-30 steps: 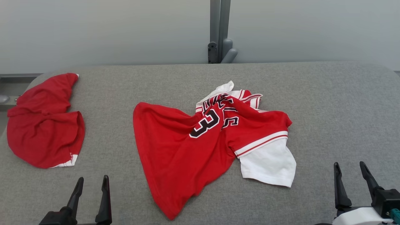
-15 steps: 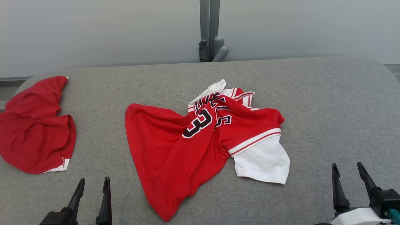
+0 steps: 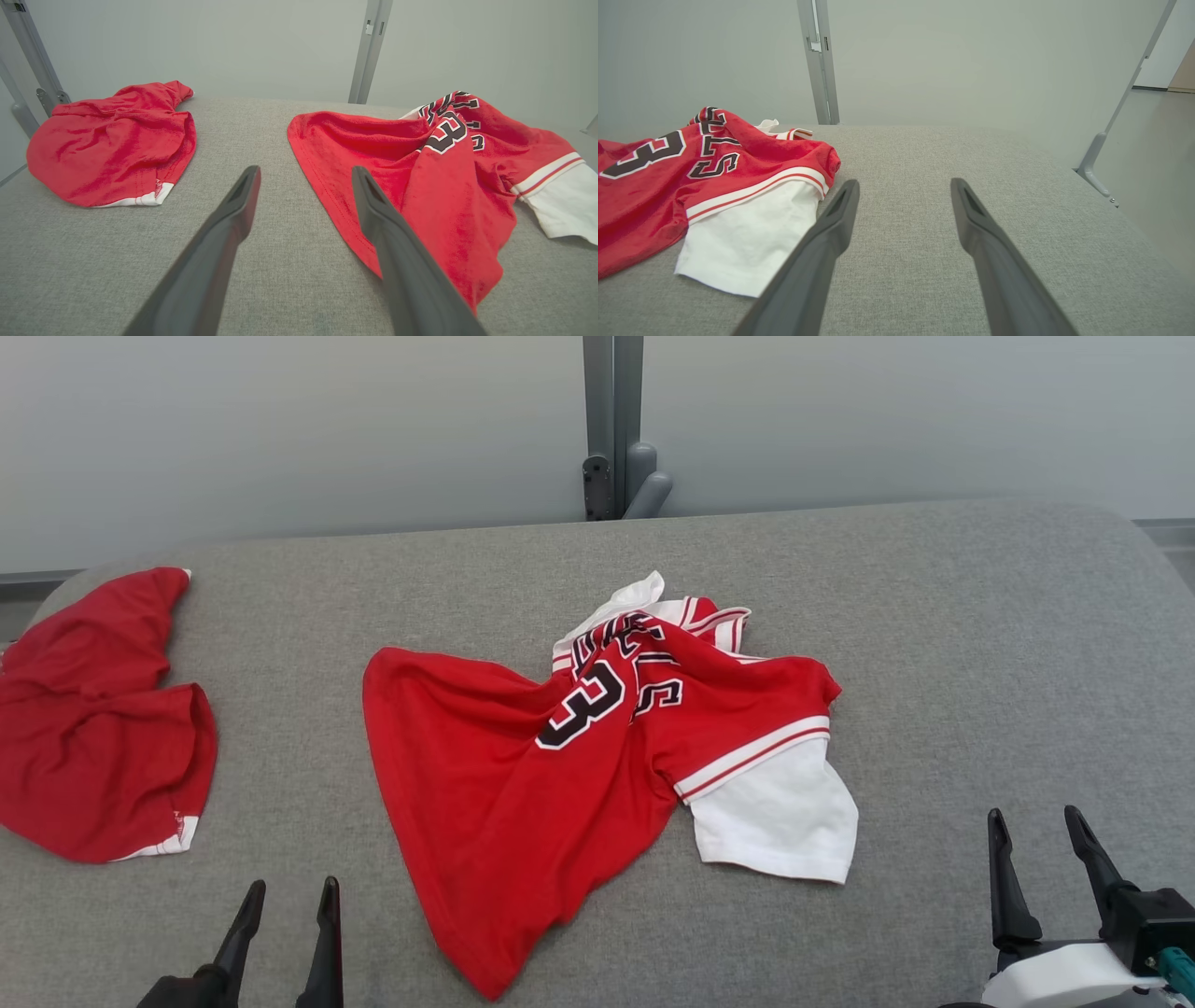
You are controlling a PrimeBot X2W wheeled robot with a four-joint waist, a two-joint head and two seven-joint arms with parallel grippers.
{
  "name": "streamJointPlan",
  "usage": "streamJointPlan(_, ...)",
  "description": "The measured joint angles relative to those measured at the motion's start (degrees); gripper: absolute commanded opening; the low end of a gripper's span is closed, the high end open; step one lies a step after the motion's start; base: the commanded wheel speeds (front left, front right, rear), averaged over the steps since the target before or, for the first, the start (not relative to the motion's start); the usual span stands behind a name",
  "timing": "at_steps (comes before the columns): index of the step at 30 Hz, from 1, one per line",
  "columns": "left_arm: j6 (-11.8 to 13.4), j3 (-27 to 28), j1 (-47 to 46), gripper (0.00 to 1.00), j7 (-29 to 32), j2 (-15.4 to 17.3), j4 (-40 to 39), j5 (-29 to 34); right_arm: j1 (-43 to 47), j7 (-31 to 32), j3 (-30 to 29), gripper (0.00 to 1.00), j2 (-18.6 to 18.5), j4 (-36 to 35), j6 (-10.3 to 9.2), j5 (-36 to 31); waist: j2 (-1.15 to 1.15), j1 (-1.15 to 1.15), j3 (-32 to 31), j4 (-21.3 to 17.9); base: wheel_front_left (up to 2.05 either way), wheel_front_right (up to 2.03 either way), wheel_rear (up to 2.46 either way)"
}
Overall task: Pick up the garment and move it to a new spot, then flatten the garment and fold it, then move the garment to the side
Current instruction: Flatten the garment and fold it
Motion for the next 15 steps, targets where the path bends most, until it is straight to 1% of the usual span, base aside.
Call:
streamJointPlan(5,-0.01,-0.92,1.61,1.0,0.0,-0.01,0.02,0.05,-0.49,0.0,0.27,1.0,-0.01,-0.24,0.0,-0.53,0.0,0.0,-0.33,-0.16,0.0,0.0,0.0)
streamJointPlan(15,-0.01,-1.29,1.63,1.0,0.0,-0.01,0.04,0.05,-1.08,0.0,0.69,1.0,-0.13,-0.21,0.0,-0.58,0.0,0.0,-0.57,0.78,0.0,0.0,0.0)
